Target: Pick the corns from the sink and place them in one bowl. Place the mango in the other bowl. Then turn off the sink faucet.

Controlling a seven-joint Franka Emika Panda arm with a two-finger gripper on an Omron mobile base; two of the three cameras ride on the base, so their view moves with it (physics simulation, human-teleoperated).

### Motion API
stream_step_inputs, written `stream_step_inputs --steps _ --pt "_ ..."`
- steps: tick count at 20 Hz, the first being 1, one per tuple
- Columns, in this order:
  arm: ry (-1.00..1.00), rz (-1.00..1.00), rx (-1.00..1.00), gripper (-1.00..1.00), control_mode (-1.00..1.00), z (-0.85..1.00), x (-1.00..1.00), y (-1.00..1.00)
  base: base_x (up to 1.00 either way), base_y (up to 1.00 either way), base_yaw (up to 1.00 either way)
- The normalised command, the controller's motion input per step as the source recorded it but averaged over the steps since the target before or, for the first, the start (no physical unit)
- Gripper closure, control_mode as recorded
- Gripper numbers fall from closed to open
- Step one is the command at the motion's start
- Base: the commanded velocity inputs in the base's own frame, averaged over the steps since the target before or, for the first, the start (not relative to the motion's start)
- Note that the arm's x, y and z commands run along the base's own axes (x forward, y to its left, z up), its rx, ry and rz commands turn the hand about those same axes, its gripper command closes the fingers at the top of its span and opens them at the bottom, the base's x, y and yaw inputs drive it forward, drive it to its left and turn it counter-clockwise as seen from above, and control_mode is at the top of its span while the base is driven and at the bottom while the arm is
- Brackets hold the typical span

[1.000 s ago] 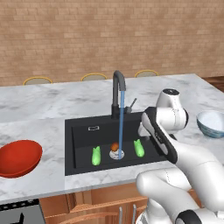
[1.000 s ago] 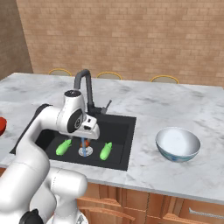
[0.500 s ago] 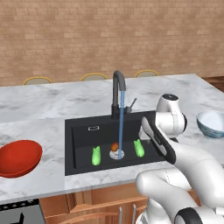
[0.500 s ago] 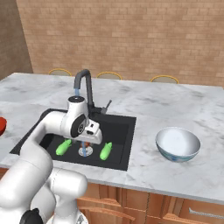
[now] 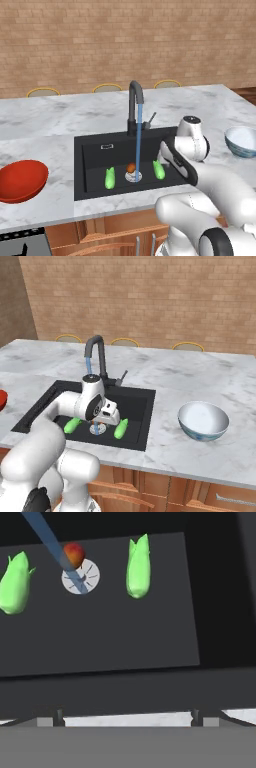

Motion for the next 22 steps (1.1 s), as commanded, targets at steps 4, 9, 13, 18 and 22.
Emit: stream_step_inputs --steps 4,9,13,18,22 --pt "0.0 0.0 0.0 -1.0 -1.0 -0.25 0.43 -0.02 0.0 0.0 0.0" --pt "0.0 0.0 0.0 -1.0 -1.0 -0.25 0.39 -0.1 0.0 0.0 0.0" --pt "0.0 0.0 0.0 -1.0 -1.0 -0.25 0.29 -0.14 0.0 0.0 0.0" --pt "0.0 0.0 0.0 -1.0 -1.0 -0.27 0.3 -0.08 0.0 0.0 0.0" --pt "0.0 0.0 0.0 -1.0 -1.0 -0.33 0.26 0.0 0.0 0.0 0.0"
